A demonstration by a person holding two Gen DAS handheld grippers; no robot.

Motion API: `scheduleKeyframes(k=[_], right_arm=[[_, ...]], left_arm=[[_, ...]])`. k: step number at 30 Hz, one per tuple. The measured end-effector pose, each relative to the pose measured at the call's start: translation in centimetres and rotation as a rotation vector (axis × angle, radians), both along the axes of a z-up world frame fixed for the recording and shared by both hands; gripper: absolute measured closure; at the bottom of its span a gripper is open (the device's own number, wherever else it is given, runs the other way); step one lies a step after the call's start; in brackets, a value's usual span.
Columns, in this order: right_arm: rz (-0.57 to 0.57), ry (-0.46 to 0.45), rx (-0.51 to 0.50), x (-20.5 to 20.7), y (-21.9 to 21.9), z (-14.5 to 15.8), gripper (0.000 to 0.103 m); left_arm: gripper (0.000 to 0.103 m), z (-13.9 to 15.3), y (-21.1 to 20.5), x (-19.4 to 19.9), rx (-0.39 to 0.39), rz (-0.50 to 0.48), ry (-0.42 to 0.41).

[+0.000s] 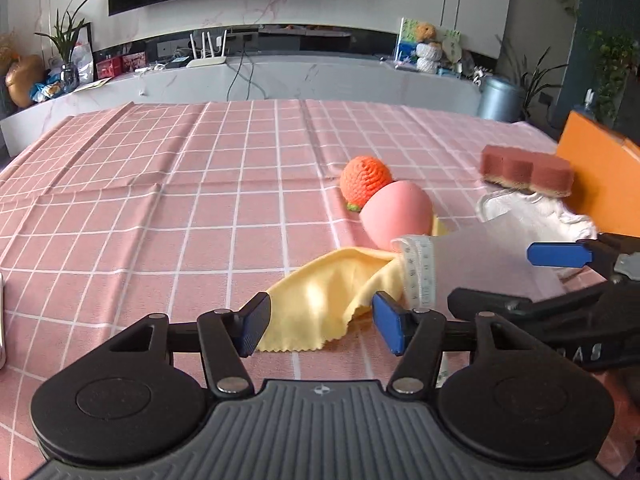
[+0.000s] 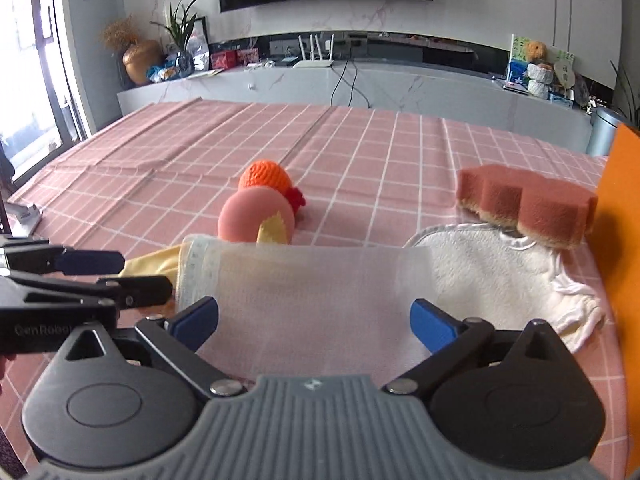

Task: Organize soft objects
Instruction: 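Grasp the yellow cloth with the left gripper while the right gripper grasps the clear bag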

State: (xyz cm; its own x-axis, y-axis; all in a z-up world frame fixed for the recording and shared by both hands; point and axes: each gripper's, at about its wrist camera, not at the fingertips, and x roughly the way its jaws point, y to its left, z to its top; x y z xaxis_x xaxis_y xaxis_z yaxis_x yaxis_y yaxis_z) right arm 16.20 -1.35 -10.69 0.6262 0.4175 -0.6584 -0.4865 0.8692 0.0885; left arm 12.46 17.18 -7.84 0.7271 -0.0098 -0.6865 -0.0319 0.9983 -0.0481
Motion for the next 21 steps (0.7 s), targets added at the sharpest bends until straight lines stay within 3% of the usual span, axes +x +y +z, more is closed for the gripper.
scheduleKeyframes(k=[5, 7, 9, 14, 15, 17, 19, 21], right_arm=[[0.029, 0.027, -0.031, -0.2, 0.5, -1.2, 0.004], [0.051, -0.013, -0.072, -0.9, 0.9, -1.4, 0.005], [0.046, -0.018, -0.064, -1.1, 0.7, -1.3, 0.012], [0.057, -0.045, -0.062, -1.2, 0.4, -0.7, 0.056], [0.059, -0.049, -0.065, -1.2, 0.3, -0.7, 0.061], [0.057, -0.059, -0.071, -1.2, 0.2, -0.6, 0.082], [0.054, -0.069, -0.081, -1.2, 0.2, -0.6, 0.097], [0.051, -0.077, -0.099, -1.1, 0.2, -0.6, 0.102]], left_arm=[[0.037, -0.5, 0.3, 0.3, -0.03, 0.006, 0.01], [0.037, -0.4, 0.3, 0.4, -0.043, 0.006, 0.007], [0.037, -0.3, 0.1, 0.4, -0.041, -0.003, 0.01], [0.036, -0.3, -0.8, 0.6, -0.04, -0.033, 0.009], [0.034, -0.3, -1.0, 0.7, -0.039, -0.039, 0.008], [0.029, -0.3, -1.2, 0.9, -0.037, -0.055, 0.011], [0.027, -0.3, -1.5, 1.1, -0.032, -0.065, 0.018], [0.023, -0.5, -1.7, 1.3, -0.023, -0.073, 0.021]])
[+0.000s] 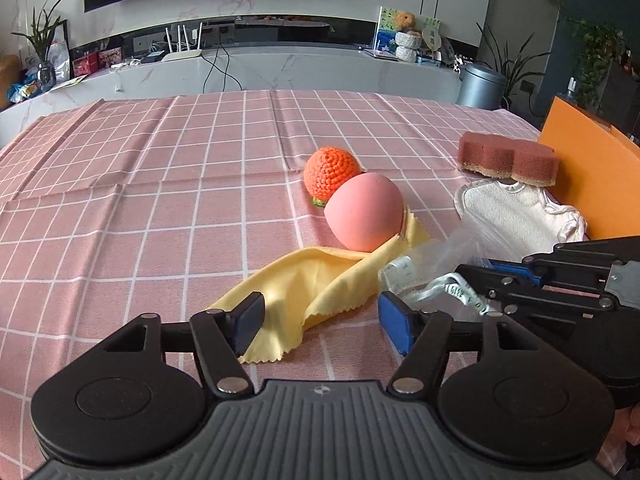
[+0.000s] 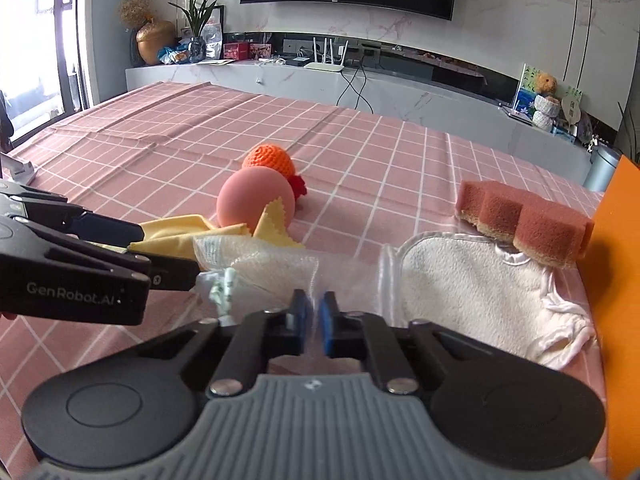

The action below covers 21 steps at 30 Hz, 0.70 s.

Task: Organize soft objects
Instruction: 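Grasp the yellow cloth with the left gripper while the right gripper grasps the clear bag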

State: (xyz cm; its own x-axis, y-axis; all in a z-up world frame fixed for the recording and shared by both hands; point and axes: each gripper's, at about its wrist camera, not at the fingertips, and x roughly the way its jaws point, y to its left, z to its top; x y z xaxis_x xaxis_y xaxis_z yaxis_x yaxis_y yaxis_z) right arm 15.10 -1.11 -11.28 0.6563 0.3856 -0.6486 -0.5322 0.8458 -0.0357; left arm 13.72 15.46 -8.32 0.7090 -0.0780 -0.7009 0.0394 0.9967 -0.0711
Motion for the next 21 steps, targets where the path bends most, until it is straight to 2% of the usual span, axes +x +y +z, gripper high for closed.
scheduleKeyframes(k=[6, 8, 11, 13, 16, 17, 18, 21], right_arm=[[-0.015, 0.012, 0.011, 0.0, -0.7, 0.1, 0.103], [-0.017, 0.012, 0.01, -0.3, -1.0, 0.2, 0.103], [-0.031, 0.025, 0.028, -0.5, -1.7, 0.3, 0.103], [-0.035, 0.027, 0.037, -0.7, -2.2, 0.4, 0.103], [-0.041, 0.021, 0.041, -1.0, -2.7, 0.6, 0.103], [-0.045, 0.02, 0.043, -1.0, -2.8, 0.6, 0.103], [-0.048, 0.019, 0.045, -1.1, -2.9, 0.7, 0.103], [-0.053, 0.006, 0.048, -1.3, -3.2, 1.0, 0.103]], left_arm=[[0.021, -0.5, -0.8, 0.9, 0.049, 0.005, -0.02], [0.024, -0.5, -1.2, 1.2, 0.055, 0.002, -0.027], [0.04, -0.6, -1.6, 1.5, 0.068, 0.0, -0.05], [0.061, -0.6, -1.8, 1.6, 0.072, 0.001, -0.06], [0.082, -0.5, -2.2, 1.5, 0.081, 0.004, -0.06], [0.087, -0.5, -2.2, 1.4, 0.084, 0.007, -0.059], [0.098, -0.4, -2.3, 1.3, 0.086, 0.012, -0.057], [0.098, -0.1, -2.4, 0.5, 0.067, 0.033, -0.06]])
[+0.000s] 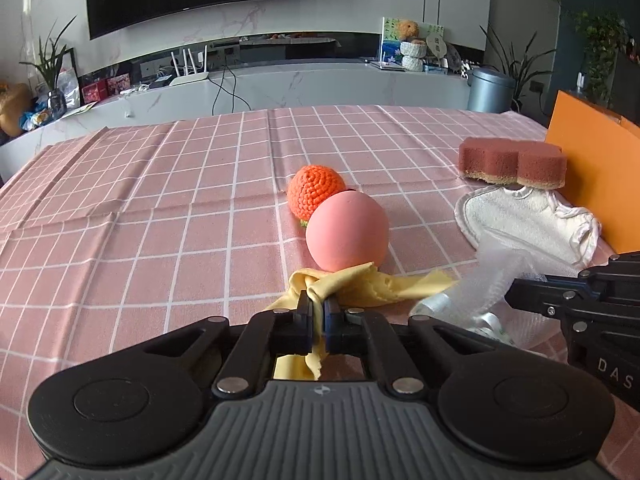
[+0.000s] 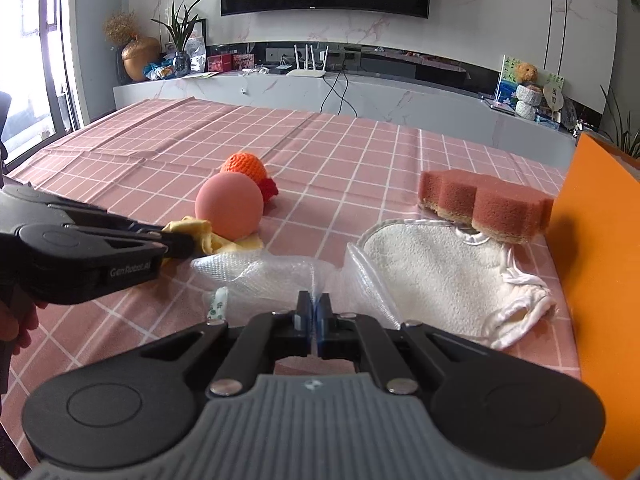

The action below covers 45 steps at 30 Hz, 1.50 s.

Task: Organize soft objects
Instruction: 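Grasp the yellow cloth with the left gripper while the right gripper grasps the clear bag, then carry the yellow cloth with the left gripper while the right gripper carries the bag into the box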

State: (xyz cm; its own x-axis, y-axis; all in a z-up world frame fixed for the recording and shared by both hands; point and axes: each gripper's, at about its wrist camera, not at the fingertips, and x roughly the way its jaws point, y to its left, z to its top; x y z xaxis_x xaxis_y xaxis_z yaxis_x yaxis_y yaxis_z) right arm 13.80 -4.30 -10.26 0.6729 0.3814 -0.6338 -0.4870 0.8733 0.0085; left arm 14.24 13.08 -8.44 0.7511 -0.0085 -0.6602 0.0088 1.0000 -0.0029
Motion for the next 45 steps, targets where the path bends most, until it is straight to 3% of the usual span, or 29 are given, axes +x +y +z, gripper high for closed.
scheduleKeyframes(k=[12, 24, 45], right_arm=[[-0.039, -0.076, 0.05, -2.5, -2.7, 3.2, 0.103], [-0.103, -0.182, 0.086, -6.8, -6.7, 7.5, 0.103], [-0.333, -0.336, 0.085, -10.4, -17.2, 12.1, 0.103]], left_arm=[[0.098, 4.1, -2.1, -4.1, -0.034, -0.034, -0.073], [0.098, 8.9, -6.3, -7.2, 0.001, -0.115, -0.188], [0.098, 11.9, -13.1, -6.4, 0.032, -0.256, -0.276]])
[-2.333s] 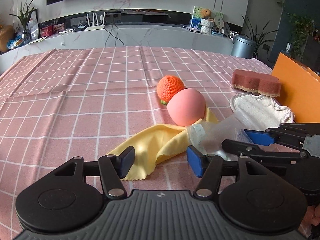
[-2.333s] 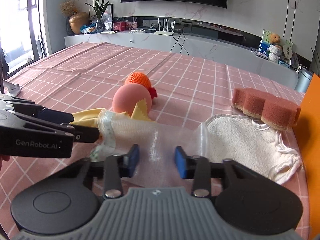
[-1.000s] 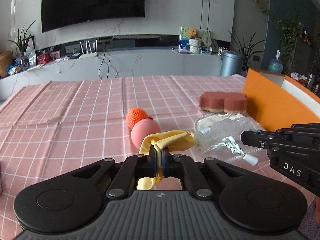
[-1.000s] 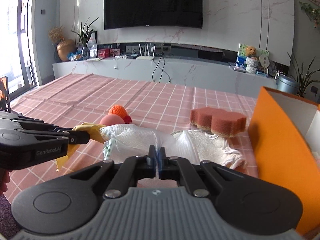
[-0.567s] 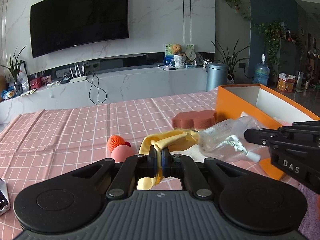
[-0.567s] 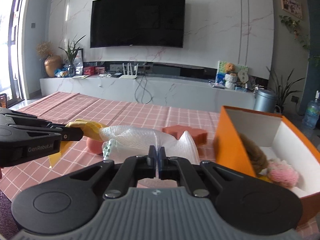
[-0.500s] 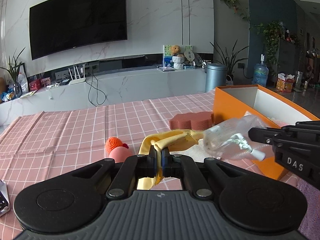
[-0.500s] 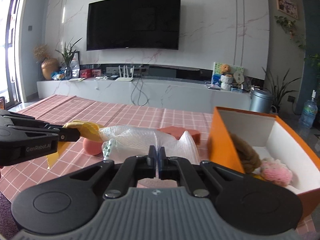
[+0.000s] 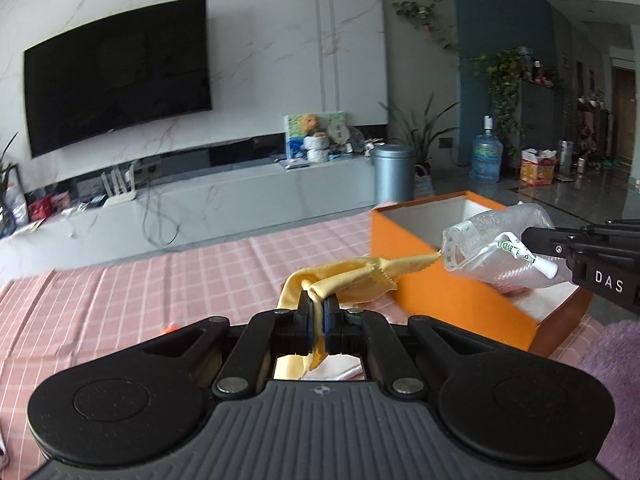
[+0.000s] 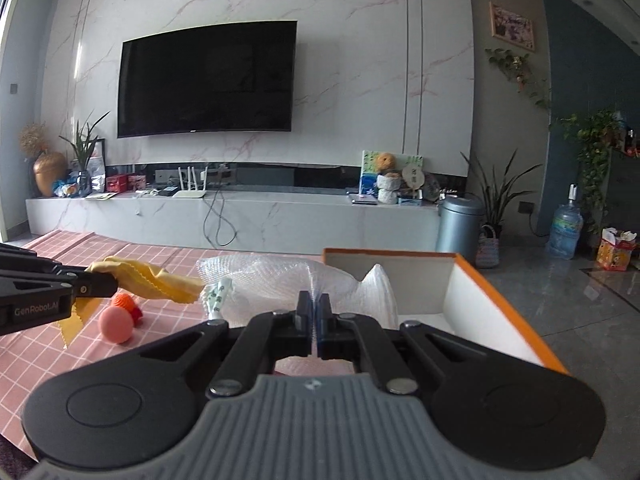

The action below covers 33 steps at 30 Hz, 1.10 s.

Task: Organize soft objects
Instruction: 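Carry the yellow cloth with the left gripper while the right gripper carries the bag into the box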

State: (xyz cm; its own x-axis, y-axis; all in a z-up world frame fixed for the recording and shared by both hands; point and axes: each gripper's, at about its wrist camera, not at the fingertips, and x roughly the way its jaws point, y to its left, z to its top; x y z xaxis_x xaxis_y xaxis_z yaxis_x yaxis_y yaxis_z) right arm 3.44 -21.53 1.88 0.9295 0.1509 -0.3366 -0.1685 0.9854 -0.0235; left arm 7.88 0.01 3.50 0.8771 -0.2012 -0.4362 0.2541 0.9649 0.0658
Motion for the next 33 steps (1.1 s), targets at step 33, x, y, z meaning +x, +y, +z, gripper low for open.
scheduleKeyframes(k=[33], right_arm=[[-0.05, 0.246, -0.162, 16.1, -12.9, -0.5, 0.103]], left_arm=[[0.098, -4.4, -19.3, 14.0, 0.283, -0.403, 0.088]])
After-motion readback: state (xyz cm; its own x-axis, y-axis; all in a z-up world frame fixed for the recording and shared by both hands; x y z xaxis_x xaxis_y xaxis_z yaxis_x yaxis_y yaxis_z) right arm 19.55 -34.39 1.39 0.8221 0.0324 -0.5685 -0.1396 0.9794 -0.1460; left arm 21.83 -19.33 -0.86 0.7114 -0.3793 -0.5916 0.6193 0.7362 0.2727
